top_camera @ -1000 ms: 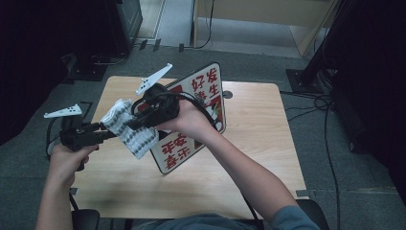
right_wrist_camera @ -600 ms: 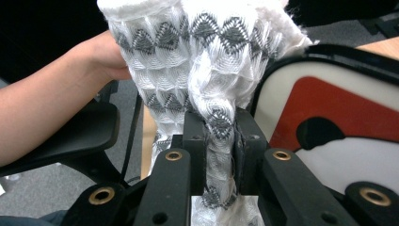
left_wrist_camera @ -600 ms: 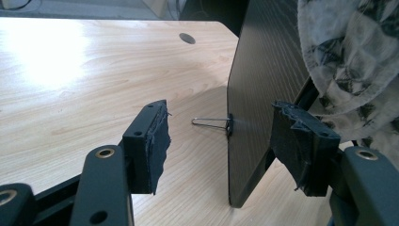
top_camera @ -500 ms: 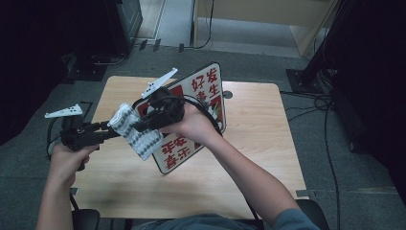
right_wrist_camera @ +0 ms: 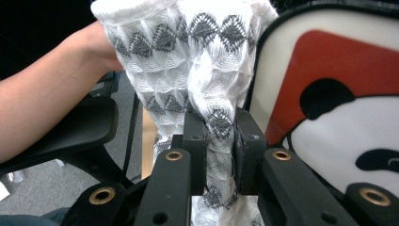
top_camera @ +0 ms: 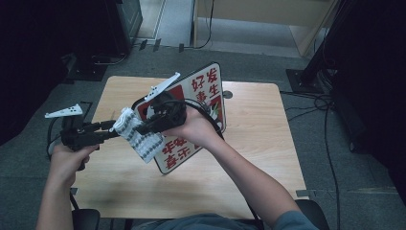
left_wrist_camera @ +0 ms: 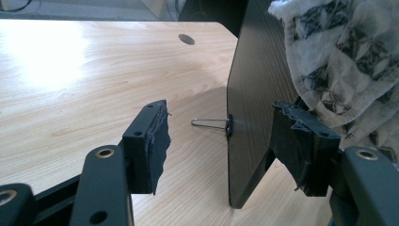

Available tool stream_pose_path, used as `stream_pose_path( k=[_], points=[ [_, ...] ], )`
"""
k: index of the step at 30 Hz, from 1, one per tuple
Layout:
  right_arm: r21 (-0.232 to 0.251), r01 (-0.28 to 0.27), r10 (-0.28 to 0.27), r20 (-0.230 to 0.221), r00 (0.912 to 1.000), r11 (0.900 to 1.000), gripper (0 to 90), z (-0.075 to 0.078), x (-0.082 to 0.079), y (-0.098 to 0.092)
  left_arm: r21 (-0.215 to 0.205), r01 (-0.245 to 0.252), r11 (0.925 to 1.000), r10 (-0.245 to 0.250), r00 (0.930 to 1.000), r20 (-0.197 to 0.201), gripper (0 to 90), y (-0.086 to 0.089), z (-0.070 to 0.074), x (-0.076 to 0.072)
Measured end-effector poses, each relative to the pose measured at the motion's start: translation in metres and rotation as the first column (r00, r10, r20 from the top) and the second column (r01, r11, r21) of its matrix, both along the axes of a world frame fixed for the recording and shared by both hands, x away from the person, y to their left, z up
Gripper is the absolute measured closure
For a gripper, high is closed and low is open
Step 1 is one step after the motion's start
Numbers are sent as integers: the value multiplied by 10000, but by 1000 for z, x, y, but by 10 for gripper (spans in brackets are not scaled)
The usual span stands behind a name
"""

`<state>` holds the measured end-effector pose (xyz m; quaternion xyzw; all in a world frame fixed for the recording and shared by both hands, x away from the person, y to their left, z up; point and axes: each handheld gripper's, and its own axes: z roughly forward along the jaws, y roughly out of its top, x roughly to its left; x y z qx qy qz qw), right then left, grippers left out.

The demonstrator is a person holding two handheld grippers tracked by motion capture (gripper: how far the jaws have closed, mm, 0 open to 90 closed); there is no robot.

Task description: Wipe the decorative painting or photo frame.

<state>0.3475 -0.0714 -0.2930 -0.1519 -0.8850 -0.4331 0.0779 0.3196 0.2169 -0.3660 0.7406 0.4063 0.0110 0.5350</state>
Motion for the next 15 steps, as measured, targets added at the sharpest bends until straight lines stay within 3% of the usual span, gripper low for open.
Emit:
stream_pose_path(
  k=[15],
  points=[
    [-213,-54,51,-135,9999,9998,794,-14,0,-5,31,56,10000,-56,10000,-3,380,-1,-1,1]
  ],
)
